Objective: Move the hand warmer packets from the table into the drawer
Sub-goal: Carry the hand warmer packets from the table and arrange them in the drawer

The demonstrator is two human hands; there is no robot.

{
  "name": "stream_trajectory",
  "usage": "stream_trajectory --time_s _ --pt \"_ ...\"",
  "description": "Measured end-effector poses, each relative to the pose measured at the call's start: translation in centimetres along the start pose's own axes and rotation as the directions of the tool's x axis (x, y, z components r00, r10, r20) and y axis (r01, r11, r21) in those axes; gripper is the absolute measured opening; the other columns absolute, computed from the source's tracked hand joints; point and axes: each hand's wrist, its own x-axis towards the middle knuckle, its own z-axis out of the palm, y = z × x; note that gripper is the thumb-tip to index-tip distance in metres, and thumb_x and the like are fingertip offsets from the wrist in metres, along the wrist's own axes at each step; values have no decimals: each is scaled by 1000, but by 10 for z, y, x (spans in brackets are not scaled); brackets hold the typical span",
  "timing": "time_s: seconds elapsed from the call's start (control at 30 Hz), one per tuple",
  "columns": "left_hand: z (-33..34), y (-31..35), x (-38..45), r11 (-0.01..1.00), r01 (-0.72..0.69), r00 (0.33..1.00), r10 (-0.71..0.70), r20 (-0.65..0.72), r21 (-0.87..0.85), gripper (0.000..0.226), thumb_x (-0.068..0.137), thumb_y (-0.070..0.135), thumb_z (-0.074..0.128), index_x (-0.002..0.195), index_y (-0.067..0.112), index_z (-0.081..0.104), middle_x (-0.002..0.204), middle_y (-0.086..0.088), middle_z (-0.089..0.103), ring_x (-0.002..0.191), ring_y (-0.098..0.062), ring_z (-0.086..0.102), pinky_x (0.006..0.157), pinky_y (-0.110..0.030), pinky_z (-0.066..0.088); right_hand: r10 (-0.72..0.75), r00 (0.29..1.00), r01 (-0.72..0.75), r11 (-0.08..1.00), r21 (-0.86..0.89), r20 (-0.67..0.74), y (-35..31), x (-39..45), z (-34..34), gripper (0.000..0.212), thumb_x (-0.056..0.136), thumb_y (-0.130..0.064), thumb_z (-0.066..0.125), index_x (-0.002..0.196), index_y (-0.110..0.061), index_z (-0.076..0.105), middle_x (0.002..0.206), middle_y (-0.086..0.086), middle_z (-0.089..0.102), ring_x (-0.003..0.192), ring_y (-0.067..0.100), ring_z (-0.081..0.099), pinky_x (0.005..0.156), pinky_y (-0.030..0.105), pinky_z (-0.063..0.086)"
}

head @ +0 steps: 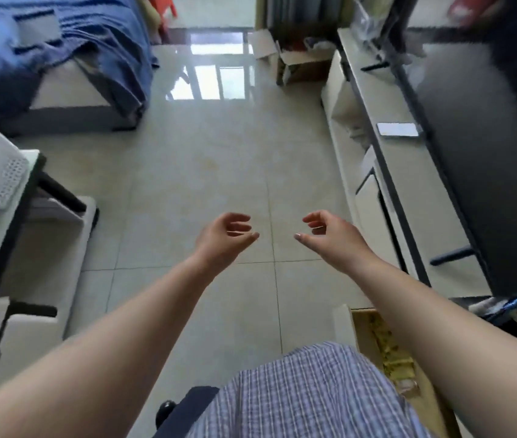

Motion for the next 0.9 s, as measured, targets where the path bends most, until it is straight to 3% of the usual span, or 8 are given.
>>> stream_trajectory --time_s 0.2,0.33,0.43,0.5,0.63,0.77,0.9 --pt "-124 -47 -67 990 39 970 -71 -234 -138 29 82 18 71 108 18 60 102 -3 66 83 -9 63 67 -16 49 -236 957 250 966 -71 167 -115 -9 77 40 81 -35 70 116 -17 59 117 3 62 100 13 57 84 26 44" --pt "-203 -93 -132 974 49 920 -130 -371 -222 28 82 14 71 107 16 58 105 -8 65 87 -13 62 83 -29 51 -361 889 399 912 -91 281 -194 -38 151 42 81 -36 70 118 -18 58 117 1 62 104 13 57 83 24 42" --pt "-267 -134 -194 960 48 855 -182 -485 -275 32 83 11 70 113 9 58 101 -6 63 92 -16 60 87 -28 49 -440 817 505 858 -93 372 -256 -76 219 43 81 -37 70 118 -18 58 115 0 61 100 12 56 81 24 42" --pt "-282 -146 -209 960 52 848 -188 -496 -275 33 82 12 70 113 10 59 100 -4 64 93 -15 61 84 -24 49 -451 806 518 851 -89 383 -273 -85 236 44 81 -36 70 118 -17 58 113 0 60 101 13 57 79 23 40" --pt "-358 -198 -277 951 48 751 -235 -617 -304 28 81 13 72 106 14 61 93 1 65 86 -11 61 72 -14 47 -513 726 600 798 -59 458 -338 -126 322 43 79 -34 73 115 -15 60 114 4 62 104 19 60 88 31 49" --pt "-416 -248 -329 937 45 662 -288 -693 -346 24 78 11 73 89 28 59 88 4 64 88 -16 62 85 -28 51 -558 625 700 711 -74 546 -388 -160 386 44 80 -37 71 117 -17 60 116 1 63 103 16 60 87 28 48" --pt "-459 -286 -363 904 29 583 -362 -727 -427 24 81 7 70 98 17 58 88 2 61 87 -15 59 87 -29 48 -563 537 759 647 -68 628 -432 -180 445 43 81 -36 70 117 -17 59 117 1 62 104 17 59 87 29 48"
